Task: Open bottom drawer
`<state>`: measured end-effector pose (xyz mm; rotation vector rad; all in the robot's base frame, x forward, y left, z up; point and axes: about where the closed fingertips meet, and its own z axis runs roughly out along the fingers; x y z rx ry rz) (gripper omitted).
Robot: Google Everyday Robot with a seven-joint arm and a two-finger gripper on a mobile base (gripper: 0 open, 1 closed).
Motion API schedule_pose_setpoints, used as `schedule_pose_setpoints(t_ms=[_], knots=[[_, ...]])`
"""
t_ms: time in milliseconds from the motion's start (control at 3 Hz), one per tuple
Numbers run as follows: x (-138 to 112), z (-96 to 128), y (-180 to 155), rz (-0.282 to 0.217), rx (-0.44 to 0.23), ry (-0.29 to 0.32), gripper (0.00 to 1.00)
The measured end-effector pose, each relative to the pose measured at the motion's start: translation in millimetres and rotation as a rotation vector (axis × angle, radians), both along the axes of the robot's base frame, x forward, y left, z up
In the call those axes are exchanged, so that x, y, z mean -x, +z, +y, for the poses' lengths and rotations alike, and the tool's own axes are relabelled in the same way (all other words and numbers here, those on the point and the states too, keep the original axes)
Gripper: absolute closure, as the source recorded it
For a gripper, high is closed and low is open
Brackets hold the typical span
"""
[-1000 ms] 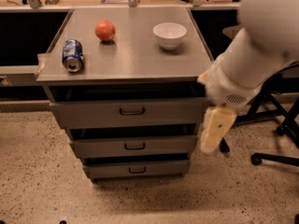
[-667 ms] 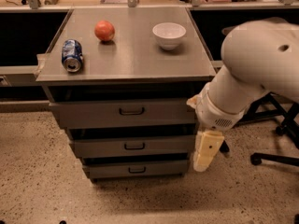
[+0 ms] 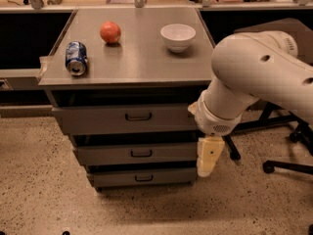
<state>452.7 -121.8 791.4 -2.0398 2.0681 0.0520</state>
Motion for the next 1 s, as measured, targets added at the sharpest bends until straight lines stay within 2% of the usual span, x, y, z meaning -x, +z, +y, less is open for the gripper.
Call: schedule_pose_setpoints(t_ms=[333,667,1000], knots=[[-34.8,-6.8,-110.0,-0.002,0.051,0.092,0.00],[-35.8,-6.4,-110.6,-0.005,0.050,0.093,0.00],[-37.2,-2.3,-117.7,0.005,0.028,0.125,0.00]])
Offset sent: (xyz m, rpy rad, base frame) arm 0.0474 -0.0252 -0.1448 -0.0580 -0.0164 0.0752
